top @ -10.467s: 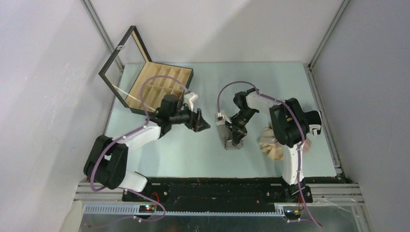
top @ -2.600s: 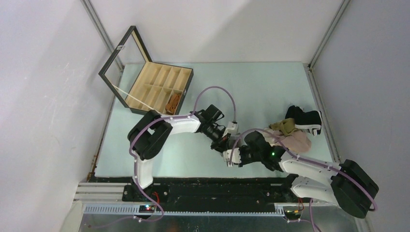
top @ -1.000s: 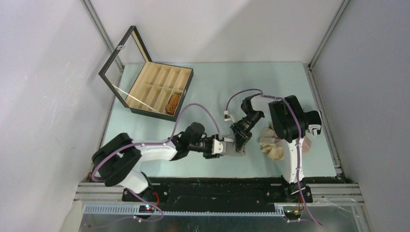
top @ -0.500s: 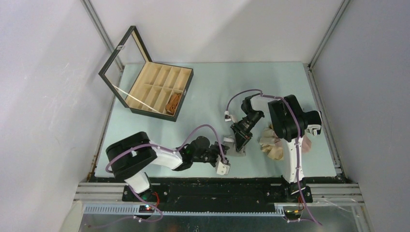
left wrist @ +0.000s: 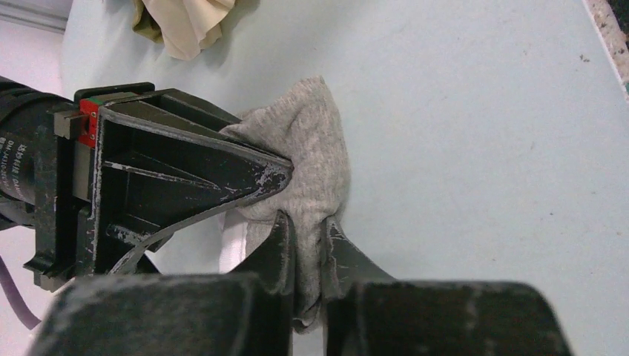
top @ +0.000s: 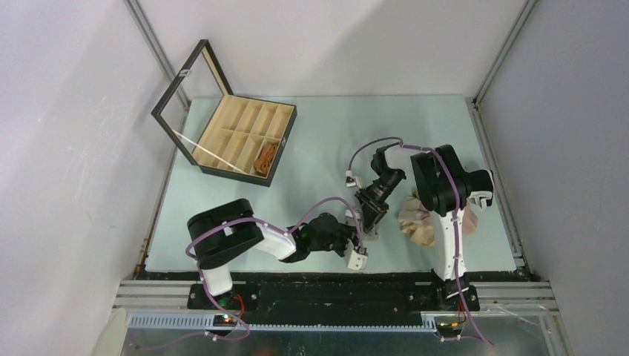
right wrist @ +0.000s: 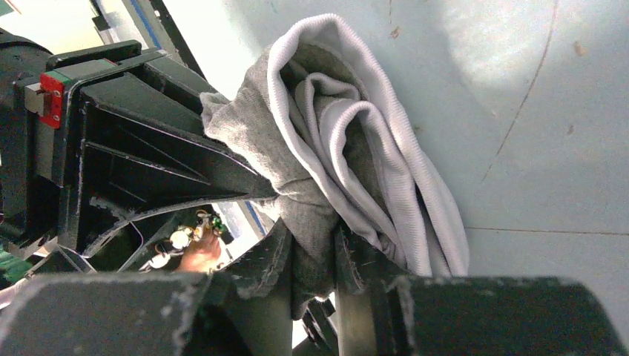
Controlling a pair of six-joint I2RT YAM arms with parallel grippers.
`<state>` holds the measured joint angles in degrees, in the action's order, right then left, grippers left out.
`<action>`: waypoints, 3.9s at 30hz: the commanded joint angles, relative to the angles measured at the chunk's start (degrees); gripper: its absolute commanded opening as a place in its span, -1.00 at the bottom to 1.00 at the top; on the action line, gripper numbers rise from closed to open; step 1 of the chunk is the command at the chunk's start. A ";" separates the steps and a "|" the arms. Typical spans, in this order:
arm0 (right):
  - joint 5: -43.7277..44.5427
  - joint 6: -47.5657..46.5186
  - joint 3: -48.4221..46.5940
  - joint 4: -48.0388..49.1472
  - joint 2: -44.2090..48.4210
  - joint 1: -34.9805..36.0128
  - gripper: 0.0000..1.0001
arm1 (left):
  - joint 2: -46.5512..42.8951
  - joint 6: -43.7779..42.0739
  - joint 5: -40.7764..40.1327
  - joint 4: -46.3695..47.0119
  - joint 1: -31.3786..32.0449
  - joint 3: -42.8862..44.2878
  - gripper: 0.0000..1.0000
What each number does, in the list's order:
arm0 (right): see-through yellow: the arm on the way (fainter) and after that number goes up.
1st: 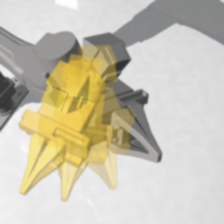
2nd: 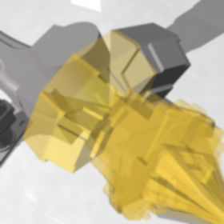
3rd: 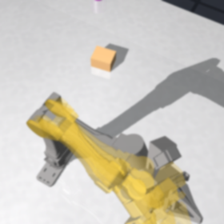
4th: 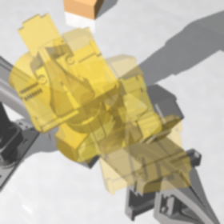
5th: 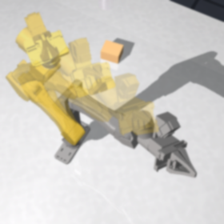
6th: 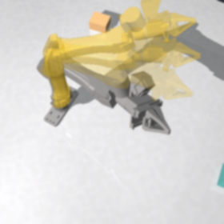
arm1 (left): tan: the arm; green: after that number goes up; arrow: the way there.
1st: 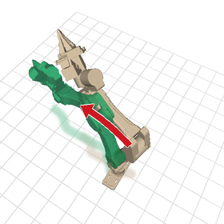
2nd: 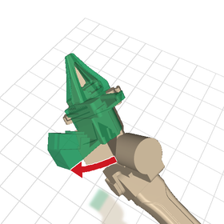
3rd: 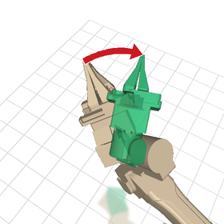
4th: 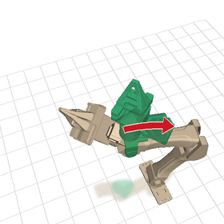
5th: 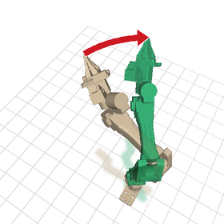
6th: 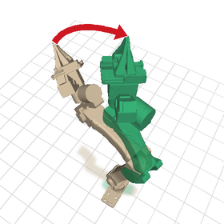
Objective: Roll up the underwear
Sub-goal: Roll the underwear to the center of the board.
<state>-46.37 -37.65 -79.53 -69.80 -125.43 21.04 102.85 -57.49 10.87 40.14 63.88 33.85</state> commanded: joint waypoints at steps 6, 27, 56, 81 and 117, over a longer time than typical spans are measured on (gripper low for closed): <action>3.39 -2.29 1.70 1.36 2.24 -3.04 0.85 | 3.51 10.77 10.32 -24.67 -2.57 2.85 -1.00; 13.94 -23.97 58.49 40.66 91.51 -0.25 0.62 | 17.91 10.02 45.69 -84.08 -17.01 37.65 -1.00; 45.12 -12.44 58.81 71.14 69.93 30.15 0.39 | 25.77 18.80 51.90 -89.04 -19.78 46.63 -1.00; 20.86 -21.14 53.42 61.86 61.70 25.28 0.10 | 26.12 20.36 53.07 -88.12 -21.58 45.87 -1.00; 4.36 -6.97 32.50 25.63 28.39 1.45 -1.00 | -15.75 41.96 13.38 -32.05 -18.78 13.43 0.06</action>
<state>-49.47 -42.19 -48.25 -36.01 -93.56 23.46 96.68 -5.48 40.16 -10.96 38.98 53.80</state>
